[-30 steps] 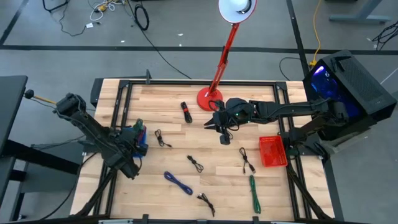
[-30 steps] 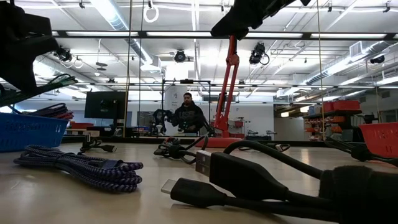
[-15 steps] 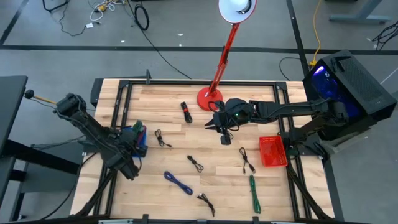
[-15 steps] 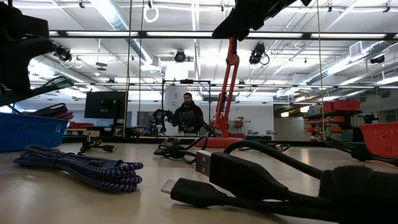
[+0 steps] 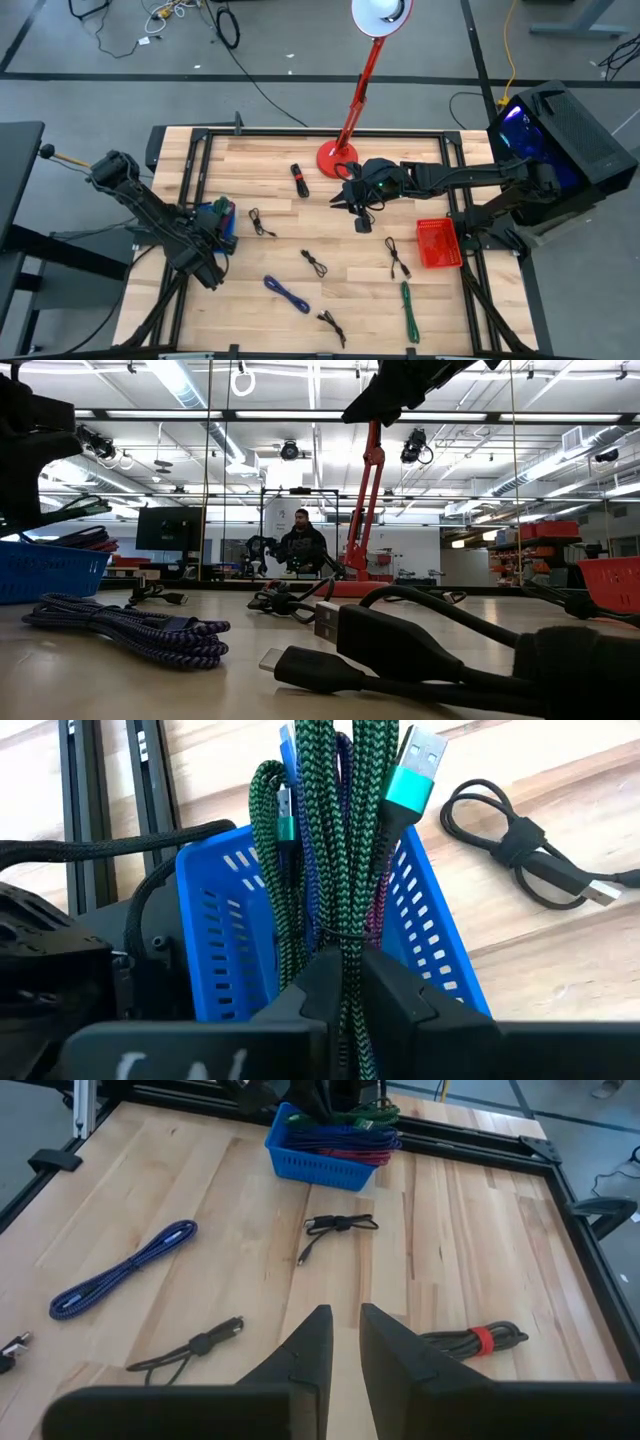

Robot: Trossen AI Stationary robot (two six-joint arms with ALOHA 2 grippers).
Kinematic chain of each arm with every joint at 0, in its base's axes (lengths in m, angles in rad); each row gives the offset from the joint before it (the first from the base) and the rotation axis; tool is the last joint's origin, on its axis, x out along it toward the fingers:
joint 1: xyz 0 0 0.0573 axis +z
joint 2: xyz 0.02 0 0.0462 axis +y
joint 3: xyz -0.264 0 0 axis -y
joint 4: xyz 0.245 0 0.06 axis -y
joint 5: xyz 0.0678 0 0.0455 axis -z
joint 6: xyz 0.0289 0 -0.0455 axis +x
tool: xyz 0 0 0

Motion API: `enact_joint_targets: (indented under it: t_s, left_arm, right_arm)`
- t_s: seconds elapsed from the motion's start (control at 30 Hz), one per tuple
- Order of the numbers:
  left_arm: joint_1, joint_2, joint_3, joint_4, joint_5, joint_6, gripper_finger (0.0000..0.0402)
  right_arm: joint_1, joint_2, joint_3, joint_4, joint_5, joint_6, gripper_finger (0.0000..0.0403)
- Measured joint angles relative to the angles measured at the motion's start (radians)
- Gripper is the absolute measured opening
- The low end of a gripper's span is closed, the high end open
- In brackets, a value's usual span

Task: Pick & Place USB Port
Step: Put the green and black charger cable into the blue bin, then put the blue and black charger cable into the blue bin

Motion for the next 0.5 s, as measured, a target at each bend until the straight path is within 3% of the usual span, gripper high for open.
enact_joint_targets:
  t_s: [0.5]
  left_arm:
    - [0.018, 0.0, 0.0, -0.035, -0.012, -0.035, 0.0146]
  right_arm:
    - [0.0, 0.0, 0.0, -0.002, 0.0, -0.011, 0.0055]
